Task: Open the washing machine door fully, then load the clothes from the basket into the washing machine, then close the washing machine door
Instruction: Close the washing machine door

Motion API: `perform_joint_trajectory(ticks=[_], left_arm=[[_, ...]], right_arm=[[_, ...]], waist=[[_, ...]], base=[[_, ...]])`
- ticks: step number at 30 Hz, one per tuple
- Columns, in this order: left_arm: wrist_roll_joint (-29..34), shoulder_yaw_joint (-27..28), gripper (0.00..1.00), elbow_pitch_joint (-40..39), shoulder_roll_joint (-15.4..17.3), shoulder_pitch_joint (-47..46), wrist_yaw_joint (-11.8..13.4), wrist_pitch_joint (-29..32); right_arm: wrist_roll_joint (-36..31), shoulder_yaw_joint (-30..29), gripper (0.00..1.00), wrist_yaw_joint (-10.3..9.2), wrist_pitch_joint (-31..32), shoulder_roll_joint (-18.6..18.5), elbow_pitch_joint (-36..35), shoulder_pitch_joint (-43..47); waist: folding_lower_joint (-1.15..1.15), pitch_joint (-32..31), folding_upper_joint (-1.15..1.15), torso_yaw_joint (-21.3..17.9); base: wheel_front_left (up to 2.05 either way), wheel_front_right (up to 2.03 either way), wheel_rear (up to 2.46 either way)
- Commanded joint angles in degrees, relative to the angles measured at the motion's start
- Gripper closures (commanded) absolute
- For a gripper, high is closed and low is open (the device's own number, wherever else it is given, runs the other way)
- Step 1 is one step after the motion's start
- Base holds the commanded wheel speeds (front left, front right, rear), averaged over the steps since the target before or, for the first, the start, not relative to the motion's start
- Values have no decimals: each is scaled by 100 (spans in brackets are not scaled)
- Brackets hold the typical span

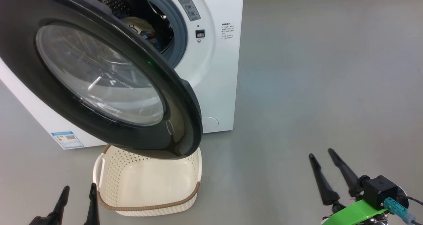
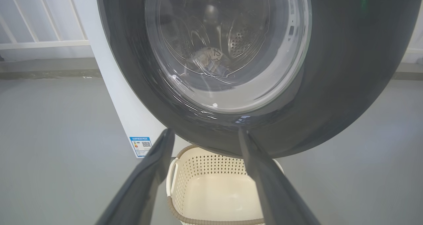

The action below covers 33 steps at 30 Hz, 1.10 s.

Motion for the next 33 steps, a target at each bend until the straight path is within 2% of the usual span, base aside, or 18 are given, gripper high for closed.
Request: perform_joint_trajectory(ticks=[1,14,22,33], left_arm=[[33,199,0,-162,60,-142,-3,-38],[8,228,0,-209,56,-157,-10,-38],[-70,253,0,-238,55,-143,1,-38],[-137,146,0,-239,55,-165,53,-38]], right_arm=[[30,143,100,9,-27,-77,-125,-126],[14,173,100,9,-27,-94,-177,-281],[-34,311,100,9,-27,-150,-538,-672],[16,1268,100,9,-27,-149,-1300,-1558]], waist=[[0,9,0,2],[0,55,0,28],[0,52,0,84],[0,-9,0,281]], base=[[0,0,0],[0,0,0],[0,0,0],[0,0,0]])
